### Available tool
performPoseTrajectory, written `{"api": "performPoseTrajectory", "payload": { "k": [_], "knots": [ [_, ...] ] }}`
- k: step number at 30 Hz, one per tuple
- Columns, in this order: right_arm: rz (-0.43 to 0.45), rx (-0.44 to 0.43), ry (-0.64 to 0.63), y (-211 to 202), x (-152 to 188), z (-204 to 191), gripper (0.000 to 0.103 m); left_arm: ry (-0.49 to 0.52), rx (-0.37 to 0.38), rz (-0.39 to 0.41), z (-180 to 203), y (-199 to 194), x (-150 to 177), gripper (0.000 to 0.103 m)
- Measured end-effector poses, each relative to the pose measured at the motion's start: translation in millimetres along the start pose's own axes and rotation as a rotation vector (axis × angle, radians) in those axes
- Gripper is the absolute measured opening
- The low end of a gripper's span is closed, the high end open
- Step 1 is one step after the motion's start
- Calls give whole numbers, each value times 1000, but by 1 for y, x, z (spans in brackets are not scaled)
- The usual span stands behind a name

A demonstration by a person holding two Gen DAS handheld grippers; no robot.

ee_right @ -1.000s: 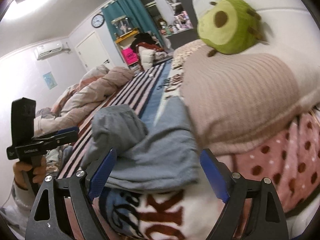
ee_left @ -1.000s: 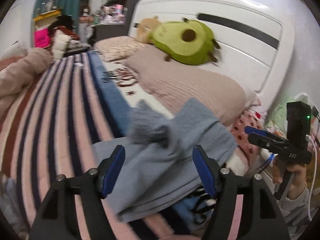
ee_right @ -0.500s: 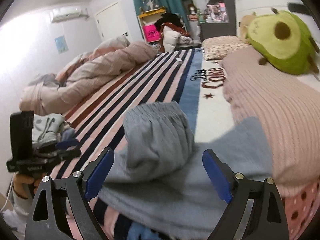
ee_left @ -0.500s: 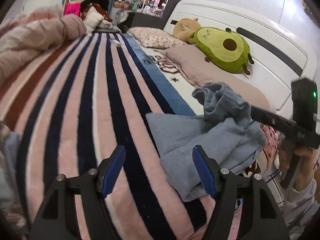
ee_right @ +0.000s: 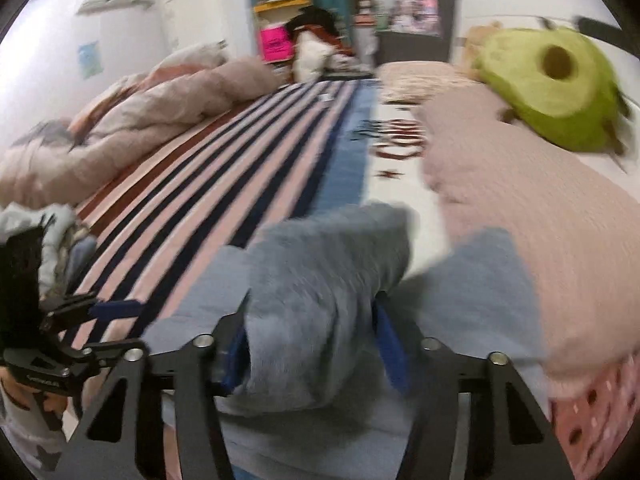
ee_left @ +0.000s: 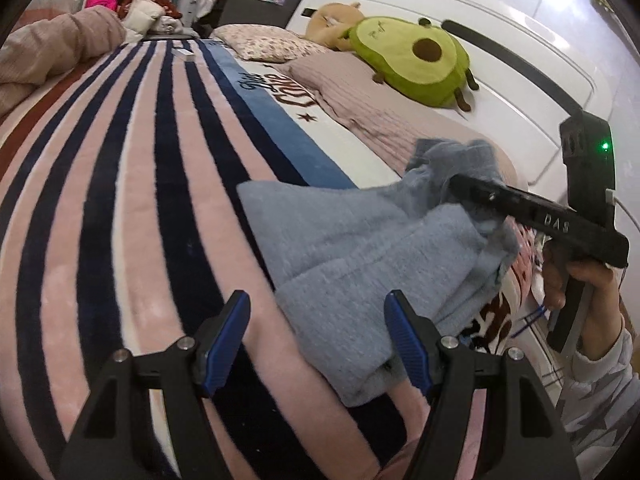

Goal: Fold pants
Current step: 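Fold the waistband with the left gripper over the folded legs, then grasp the folded sweatpants bundle at the waistband with the right gripper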

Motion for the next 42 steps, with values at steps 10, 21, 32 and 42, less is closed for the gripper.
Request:
{"api": "performPoseTrajectory", "payload": {
  "k": [10,21,32,42],
  "knots": [
    [1,-67,175,-34,50,38,68,1,-10,36,5,-19,-2,66],
    [-11,-67,155,-2,31,32,39,-11,-73,-9,8,21,-25,66],
    [64,-11,156,-43,48,58,27,133,-19,-144,42,33,2,67],
    [50,57,148,-63,73,78,71,95,-47,-92,39,13,-7,67]
  ]
}}
Point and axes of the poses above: each gripper's, at about its wrist camera, not at the fingertips, and y roughly the way its jaws point, z to its right, x to its underside, the point moved 4 cm from there along y, roughly the way its jaws point, and after that the axes turned 13 degrees about -y, right-handed, at the moved point
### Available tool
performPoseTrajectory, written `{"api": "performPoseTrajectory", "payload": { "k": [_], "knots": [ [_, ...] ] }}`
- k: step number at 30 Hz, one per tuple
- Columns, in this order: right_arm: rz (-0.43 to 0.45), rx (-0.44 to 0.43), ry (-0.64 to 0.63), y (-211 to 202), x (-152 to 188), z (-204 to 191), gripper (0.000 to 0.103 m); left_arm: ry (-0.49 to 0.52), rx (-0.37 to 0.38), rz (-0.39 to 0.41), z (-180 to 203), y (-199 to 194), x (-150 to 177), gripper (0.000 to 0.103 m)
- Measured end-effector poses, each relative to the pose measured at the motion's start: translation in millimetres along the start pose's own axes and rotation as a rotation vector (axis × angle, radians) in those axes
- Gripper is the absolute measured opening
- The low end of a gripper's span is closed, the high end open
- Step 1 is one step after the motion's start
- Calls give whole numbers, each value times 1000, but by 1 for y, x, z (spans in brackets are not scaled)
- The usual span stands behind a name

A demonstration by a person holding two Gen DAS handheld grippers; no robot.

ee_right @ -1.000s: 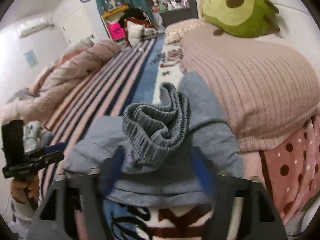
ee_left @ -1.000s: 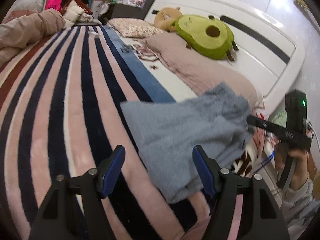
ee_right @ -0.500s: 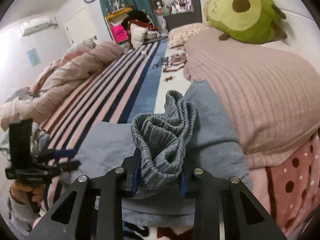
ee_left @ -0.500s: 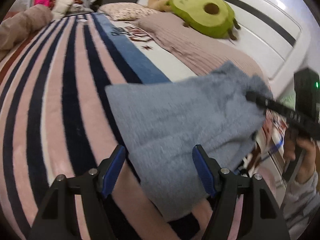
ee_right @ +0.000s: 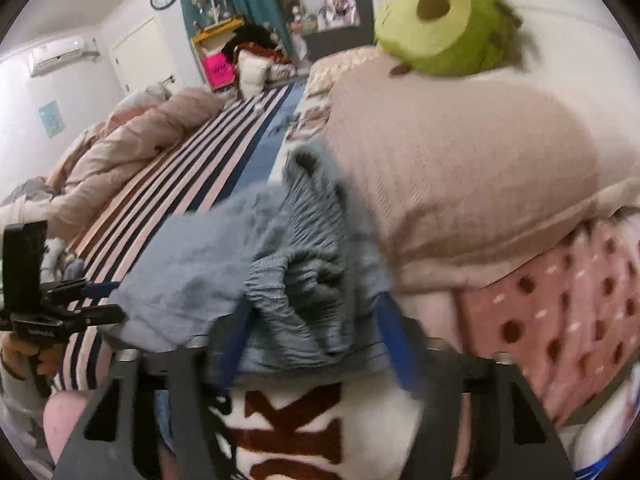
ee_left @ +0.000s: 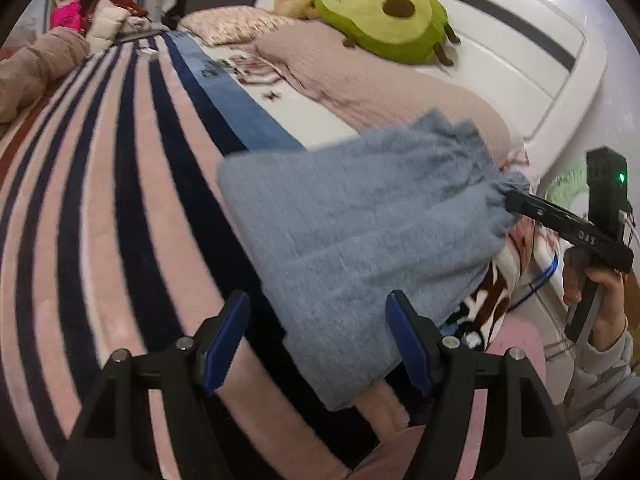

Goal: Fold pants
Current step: 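Grasp the folded sweatpants bundle at the waistband with the right gripper, then lift the sweatpants bundle with the right gripper and carry it toward the bed corner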

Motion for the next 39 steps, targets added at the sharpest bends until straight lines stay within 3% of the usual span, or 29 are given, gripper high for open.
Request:
{"api": "performPoseTrajectory", "payload": {
  "k": [2,7,10,15,23,24,25,26,27,32,39],
  "knots": [
    [16,3,-24,-5,-9,2,72,-35,7,23,-5,-5,-6,67],
    [56,-91,22,-6,-23,7,72,-143,18,67,-17,-6,-20,67],
    [83,-102,17,-7,-32,5,77,-130,-4,52,-15,4,-23,67],
    [-35,-53,-45,25,-22,4,78,-156,-1,-26,-19,31,-17,67],
    [-142,-188,73,58,17,24,79,-204,60,-75,-20,43,-7,67],
    [-146,-206,88,59,19,25,79,-201,70,-81,-19,44,-8,63],
    [-145,-229,103,60,21,26,77,-200,89,-90,-17,46,-7,60],
    [-147,-260,118,62,22,27,67,-206,111,-102,-15,48,-7,53],
    [-153,-288,123,63,23,26,63,-212,122,-110,-13,51,-6,52],
    [-128,-267,65,52,17,17,46,-208,103,-73,-9,48,-8,36],
    [-105,-273,54,33,7,4,40,-156,72,5,-3,16,-8,27]
  ]
}}
Point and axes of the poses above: each gripper's, at about its wrist camera, not at the fingertips, and y roughly the way its jaws point, z to its right, x to its underside, the point moved 4 cm from there along y, roughly the way its jaws point, and after that the axes turned 13 degrees about -y, right-handed, at the moved point
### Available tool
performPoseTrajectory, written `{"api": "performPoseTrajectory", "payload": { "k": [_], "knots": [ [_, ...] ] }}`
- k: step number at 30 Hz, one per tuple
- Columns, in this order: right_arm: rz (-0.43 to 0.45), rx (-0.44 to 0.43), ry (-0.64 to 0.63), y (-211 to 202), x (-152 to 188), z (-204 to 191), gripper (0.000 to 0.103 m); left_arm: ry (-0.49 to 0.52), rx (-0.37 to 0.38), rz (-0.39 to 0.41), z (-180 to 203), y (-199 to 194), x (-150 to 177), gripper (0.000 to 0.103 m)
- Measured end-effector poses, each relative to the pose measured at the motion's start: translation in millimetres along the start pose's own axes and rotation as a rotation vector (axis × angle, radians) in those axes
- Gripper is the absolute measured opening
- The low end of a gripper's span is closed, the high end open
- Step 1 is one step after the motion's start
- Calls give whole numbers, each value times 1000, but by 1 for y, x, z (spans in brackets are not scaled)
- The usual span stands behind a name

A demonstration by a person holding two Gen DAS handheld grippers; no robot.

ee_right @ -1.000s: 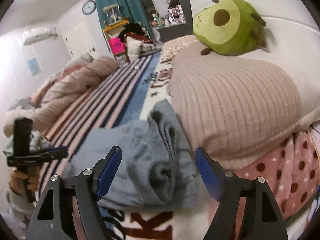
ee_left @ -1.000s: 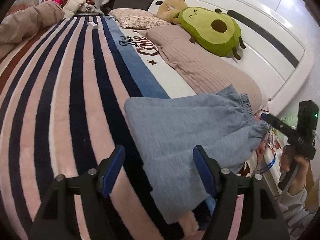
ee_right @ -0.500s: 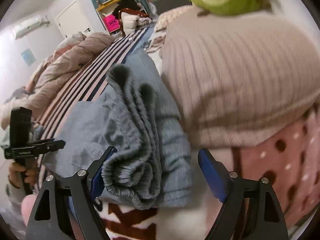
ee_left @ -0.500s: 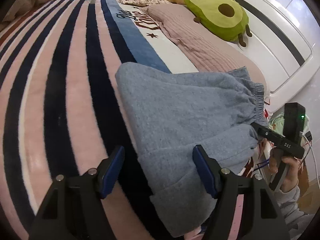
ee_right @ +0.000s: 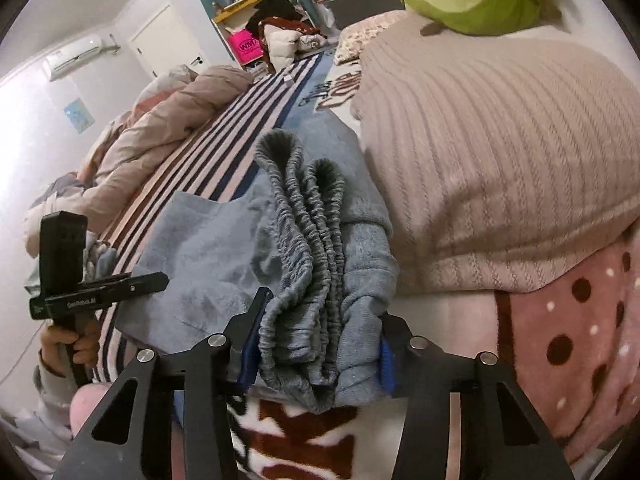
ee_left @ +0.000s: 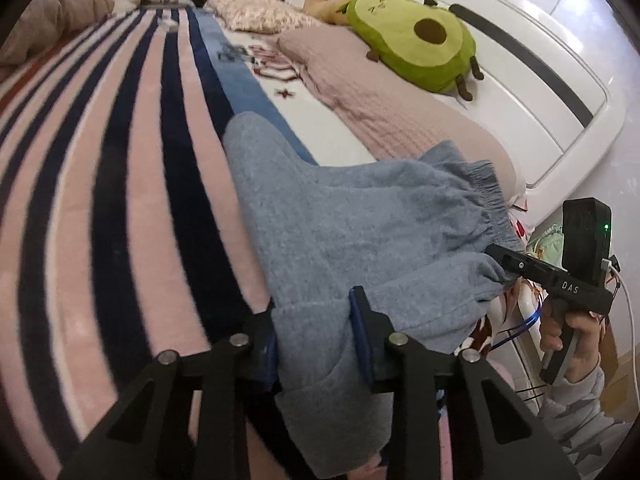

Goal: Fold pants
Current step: 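Lift the sweatpants bundle with the right gripper and carry it toward the bed corner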

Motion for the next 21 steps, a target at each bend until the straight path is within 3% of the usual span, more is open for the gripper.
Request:
{"api": "performPoseTrajectory", "payload": {
  "k": [21],
  "knots": [
    [24,-215,-198,36,-65,-175,38,-38,-167,322,-93,-198,5,24]
  ]
}}
Point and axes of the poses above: each gripper's, at about its wrist camera, not at the fingertips, and y roughly the way its jaws point, z to its right, x to its underside, the point moved 4 cm from there along y, roughly the way its jaws point, and after that the axes turned 13 degrees about -y, right-handed, at the moved point
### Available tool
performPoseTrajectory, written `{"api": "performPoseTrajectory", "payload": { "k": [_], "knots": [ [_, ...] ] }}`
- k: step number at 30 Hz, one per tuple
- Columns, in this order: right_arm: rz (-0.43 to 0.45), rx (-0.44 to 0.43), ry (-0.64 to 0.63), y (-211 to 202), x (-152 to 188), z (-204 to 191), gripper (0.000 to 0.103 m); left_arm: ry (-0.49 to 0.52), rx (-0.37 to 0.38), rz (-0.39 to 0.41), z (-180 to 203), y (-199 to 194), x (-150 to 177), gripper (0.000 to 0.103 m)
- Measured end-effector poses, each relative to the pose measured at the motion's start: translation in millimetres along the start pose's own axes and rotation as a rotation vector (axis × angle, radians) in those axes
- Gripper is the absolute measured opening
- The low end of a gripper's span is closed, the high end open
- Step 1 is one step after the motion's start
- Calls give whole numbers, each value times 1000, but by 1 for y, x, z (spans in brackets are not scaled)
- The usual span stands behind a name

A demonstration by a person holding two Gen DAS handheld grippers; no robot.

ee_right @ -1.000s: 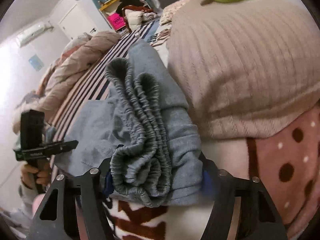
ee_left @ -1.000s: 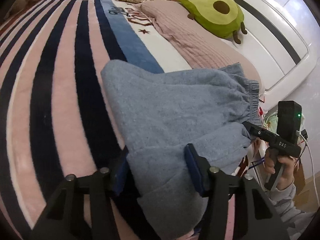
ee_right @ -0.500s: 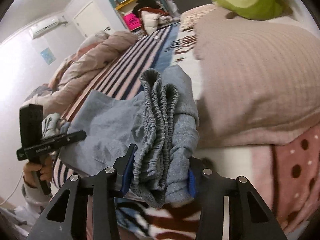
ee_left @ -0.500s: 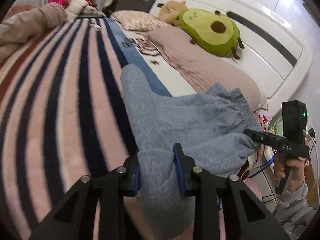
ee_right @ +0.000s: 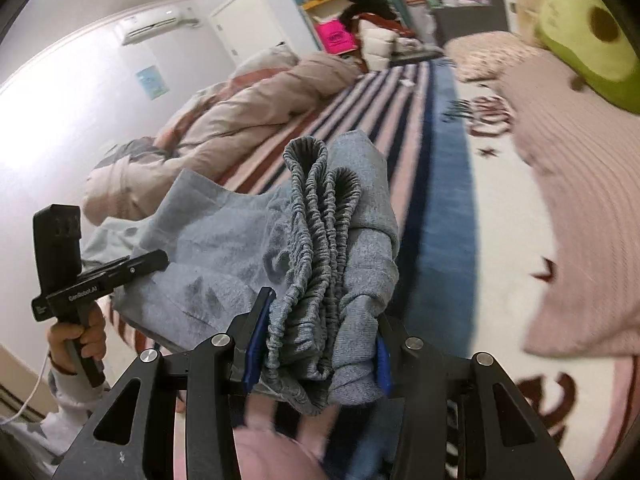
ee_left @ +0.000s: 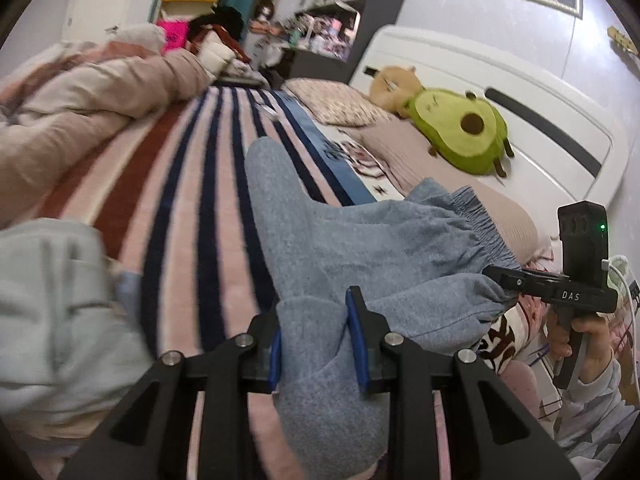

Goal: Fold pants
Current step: 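Lift the sweatpants bundle with the right gripper and carry it toward the bed corner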

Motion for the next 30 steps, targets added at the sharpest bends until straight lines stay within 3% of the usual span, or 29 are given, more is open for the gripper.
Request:
{"api": "performPoseTrajectory", "payload": {
  "k": [12,21,30],
  "knots": [
    [-2,-98,-111,44,-54,-79,38,-41,-94,124,-65,-83,-30,22],
    [16,-214,-179,82,-97,-142,38,-53,-201,231,-110,-156,-60,22],
    [15,-312,-246,127,-134,-208,38,-95,-345,295,-165,-204,-86,21]
  ]
}}
Point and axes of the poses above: each gripper's, at about its wrist camera, not at the fingertips, and y roughly the way its jaws point, z to its right, x to its underside, the point moved 4 cm from there along y, roughly the way its jaws point, and after that the axes turned 13 degrees about -y, right-handed, at the moved point
